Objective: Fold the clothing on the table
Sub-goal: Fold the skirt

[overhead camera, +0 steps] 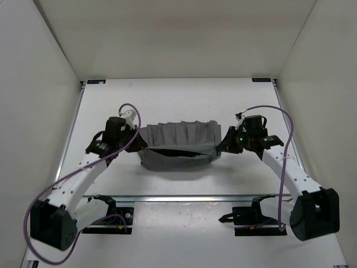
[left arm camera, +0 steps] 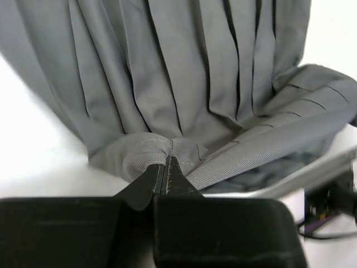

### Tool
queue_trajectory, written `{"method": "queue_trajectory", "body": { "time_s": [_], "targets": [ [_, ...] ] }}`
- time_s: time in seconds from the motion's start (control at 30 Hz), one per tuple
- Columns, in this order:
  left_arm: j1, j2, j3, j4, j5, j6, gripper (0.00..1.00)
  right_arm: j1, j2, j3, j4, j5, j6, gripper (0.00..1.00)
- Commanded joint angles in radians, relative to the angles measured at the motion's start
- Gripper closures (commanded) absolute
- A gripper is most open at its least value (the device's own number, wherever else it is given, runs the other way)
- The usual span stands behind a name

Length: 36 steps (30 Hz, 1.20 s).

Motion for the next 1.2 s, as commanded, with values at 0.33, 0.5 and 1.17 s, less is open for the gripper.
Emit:
{"method": "queue_trajectory", "body": {
  "time_s": [0.33, 0.5, 1.17],
  "targets": [
    [-0.006, 0.566, 1.035, 0.018, -0.200, 0.255, 1.00, -0.190, 0.438, 1.068, -0.063, 0.047, -0.241, 1.00],
    [-0.015, 0.399, 0.938, 0.126, -0.245, 0.279, 1.00, -0.192, 0.363, 1.160, -0.076, 0.118, -0.284, 1.00],
    [-0.049, -0.367, 0.007, -0.323, -0.033, 0.094, 1.00, 0.140, -0.340, -0.033, -0.227, 0.161, 0.078, 1.00]
  ]
}}
